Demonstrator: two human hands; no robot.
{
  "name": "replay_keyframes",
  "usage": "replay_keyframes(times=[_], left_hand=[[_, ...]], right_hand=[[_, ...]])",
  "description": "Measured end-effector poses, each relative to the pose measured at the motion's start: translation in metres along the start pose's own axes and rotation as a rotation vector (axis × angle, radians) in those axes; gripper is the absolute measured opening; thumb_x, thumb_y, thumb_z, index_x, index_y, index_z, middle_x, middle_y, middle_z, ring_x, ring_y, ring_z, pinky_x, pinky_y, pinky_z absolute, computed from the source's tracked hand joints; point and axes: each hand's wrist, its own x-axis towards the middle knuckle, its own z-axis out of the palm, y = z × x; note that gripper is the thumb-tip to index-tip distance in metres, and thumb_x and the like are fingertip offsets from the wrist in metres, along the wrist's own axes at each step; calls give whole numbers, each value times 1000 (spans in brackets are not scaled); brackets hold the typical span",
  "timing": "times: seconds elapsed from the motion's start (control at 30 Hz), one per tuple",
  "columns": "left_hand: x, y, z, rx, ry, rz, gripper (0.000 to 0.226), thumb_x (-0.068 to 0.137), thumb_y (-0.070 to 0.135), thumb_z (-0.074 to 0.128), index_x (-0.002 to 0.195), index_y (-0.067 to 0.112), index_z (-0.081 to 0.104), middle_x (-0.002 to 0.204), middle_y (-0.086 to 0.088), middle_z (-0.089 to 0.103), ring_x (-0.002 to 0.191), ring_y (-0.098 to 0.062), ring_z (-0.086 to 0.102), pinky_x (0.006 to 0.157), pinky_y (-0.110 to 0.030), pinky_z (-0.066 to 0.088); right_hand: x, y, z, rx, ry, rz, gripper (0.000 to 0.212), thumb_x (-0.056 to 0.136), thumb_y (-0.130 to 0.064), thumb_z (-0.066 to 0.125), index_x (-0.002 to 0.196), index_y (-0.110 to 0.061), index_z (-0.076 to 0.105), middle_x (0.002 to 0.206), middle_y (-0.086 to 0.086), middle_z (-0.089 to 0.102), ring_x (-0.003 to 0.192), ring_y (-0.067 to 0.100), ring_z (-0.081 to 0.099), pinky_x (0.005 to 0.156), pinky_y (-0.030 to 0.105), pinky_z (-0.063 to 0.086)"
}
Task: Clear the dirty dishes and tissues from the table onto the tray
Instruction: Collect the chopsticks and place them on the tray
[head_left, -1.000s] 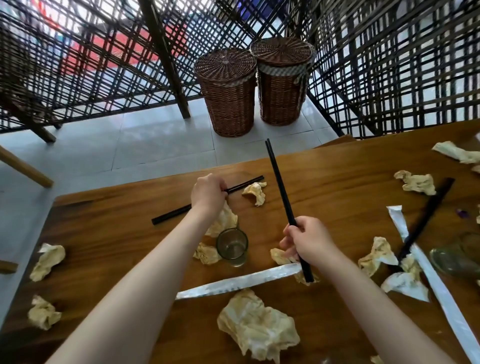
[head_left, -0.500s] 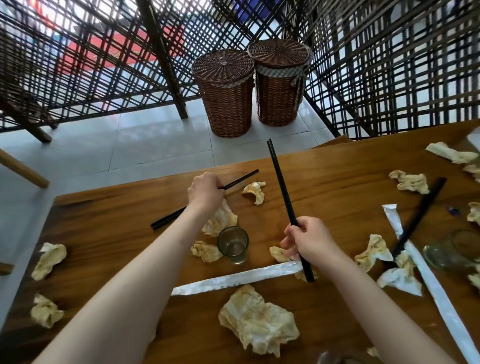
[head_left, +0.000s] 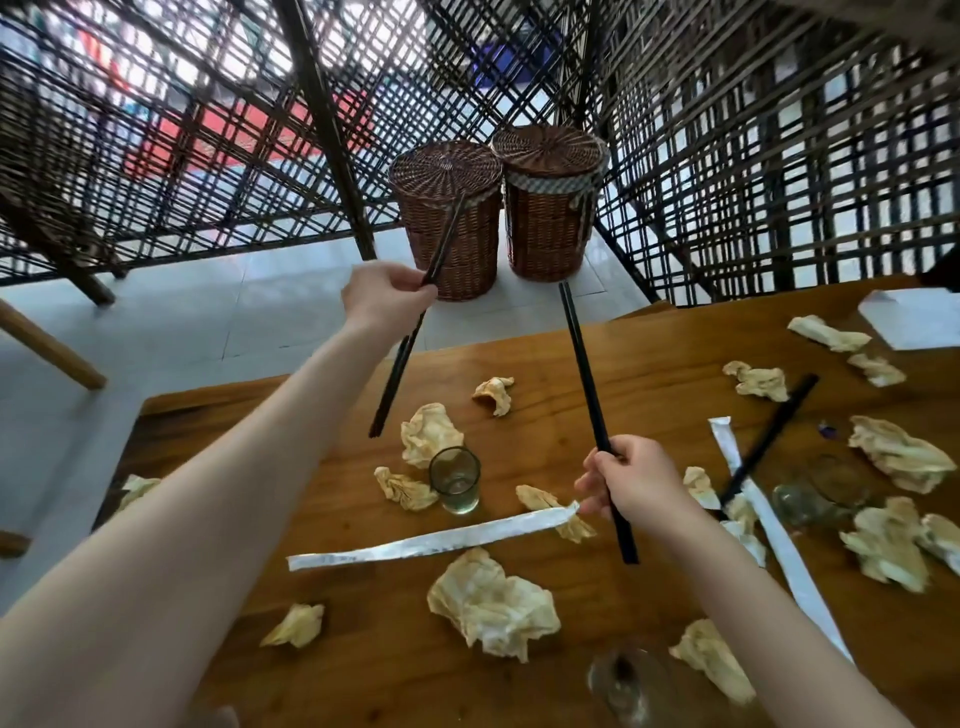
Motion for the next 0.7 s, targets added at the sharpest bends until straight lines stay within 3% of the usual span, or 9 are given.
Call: replay_keyframes(times=[0.1,0.17,0.27,0.33,0.5,0.7], left_hand=[[-22,36,-4,-181,-46,-46,9,78,24,75,78,27,66,86,5,67,86,-14,62,76,-26,51],[-40,55,-2,-275,-112,-125,13,80,24,74,77,26,62,89,1,67,88,-16,63,70,-26,48],[-73,77,12,-410,-250,-263,13,83,21,72,87,21,60,104,-3,68,93,-16,64,77,-30,47],[-102,90,27,-447,-299,-297,17,84,20,72,96,18,61,102,-1,68,88,-14,63,80,-31,47],[-166,112,69,-500,-306,-353,17,84,18,71,98,18,61,89,-1,67,77,-13,63,81,-31,48],[-226,125,111,-555,-320,-434,15,81,18,74,91,19,62,93,-3,69,81,-15,64,75,-31,52]], right_hand=[[-15,-1,-23,19,10,-25,16,99,-15,43,94,-11,58,77,5,69,55,14,67,46,21,47],[-24,-2,-37,23,9,-33,16,99,-16,43,98,-9,57,78,5,69,59,15,68,49,23,48],[-38,-2,-61,36,-20,-54,15,99,-14,42,100,-8,55,81,6,69,64,19,69,53,29,53],[-48,1,-82,59,-40,-78,17,99,-13,41,95,-8,57,81,7,69,64,20,69,62,36,57],[-68,18,-130,82,-96,-108,18,99,-12,41,90,-7,57,86,11,69,68,22,70,46,21,48],[-93,50,-174,77,-179,-106,18,99,-11,41,90,-8,57,78,6,68,57,13,67,53,25,52]])
